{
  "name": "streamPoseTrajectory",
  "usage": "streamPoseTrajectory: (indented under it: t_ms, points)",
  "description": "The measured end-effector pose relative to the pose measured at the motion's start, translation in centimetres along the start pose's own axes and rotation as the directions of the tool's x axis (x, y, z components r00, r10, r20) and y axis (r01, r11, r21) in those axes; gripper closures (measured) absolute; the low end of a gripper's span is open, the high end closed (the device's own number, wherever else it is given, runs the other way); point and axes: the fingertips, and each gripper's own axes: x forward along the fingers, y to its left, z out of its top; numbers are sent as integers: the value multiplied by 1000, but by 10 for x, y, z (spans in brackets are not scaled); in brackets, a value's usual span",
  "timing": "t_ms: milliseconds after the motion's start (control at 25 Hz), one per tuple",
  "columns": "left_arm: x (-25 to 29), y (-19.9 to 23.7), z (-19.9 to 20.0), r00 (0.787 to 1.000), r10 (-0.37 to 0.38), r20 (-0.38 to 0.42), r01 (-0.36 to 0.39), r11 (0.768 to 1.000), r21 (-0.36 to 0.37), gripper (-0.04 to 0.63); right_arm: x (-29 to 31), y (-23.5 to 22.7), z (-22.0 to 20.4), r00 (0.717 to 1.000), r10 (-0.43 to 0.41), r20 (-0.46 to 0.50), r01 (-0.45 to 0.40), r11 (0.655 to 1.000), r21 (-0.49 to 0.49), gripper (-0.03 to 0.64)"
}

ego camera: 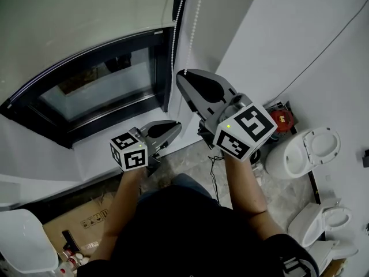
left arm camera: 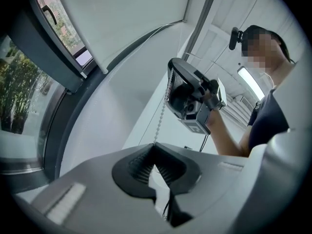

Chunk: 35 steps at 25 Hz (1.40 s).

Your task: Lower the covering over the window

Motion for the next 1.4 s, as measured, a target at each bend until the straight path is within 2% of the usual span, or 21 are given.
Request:
streamPoseTrajectory:
  t_ms: [80, 200, 400, 560, 720, 880, 1080, 1160, 1240, 1400]
  points:
    - [3, -2, -5, 1000, -6, -26, 6, 1000, 5, 584, -1, 0, -4, 1000, -6, -12, 6, 1000, 13, 597]
    - [9, -1, -30, 994, 3, -113, -2, 1000, 8, 584, -3, -6, -32, 995, -28, -93, 28, 1000, -7, 598]
    - [8, 15, -71, 982, 14, -186, -25, 998, -57, 583, -7, -14, -79, 988, -29, -152, 43, 995, 86, 598]
    - [6, 27, -90, 977, 24, -211, -46, 994, -96, 583, -9, -18, -103, 981, -32, -191, 54, 993, 110, 598]
    - [8, 29, -93, 977, 21, -212, -46, 993, -113, 583, -8, -21, -109, 980, -34, -197, 57, 992, 113, 598]
    - [5, 30, -92, 977, 21, -213, -43, 994, -100, 583, -4, -21, -110, 980, -28, -196, 51, 992, 113, 598]
    - [-2, 29, -87, 969, 35, -246, -41, 999, -19, 581, -2, -20, -110, 982, -23, -186, 46, 992, 121, 598]
    - [-6, 28, -68, 976, 39, -212, -40, 999, 0, 556, -2, -20, -110, 982, -20, -186, 43, 992, 122, 598]
    - [-11, 28, -36, 989, 50, -138, -46, 998, 30, 528, -1, -20, -110, 983, -17, -184, 40, 992, 123, 598]
    - [-19, 13, 44, 999, 50, 12, -51, 988, 149, 526, -1, -17, -109, 984, -11, -178, 34, 992, 125, 598]
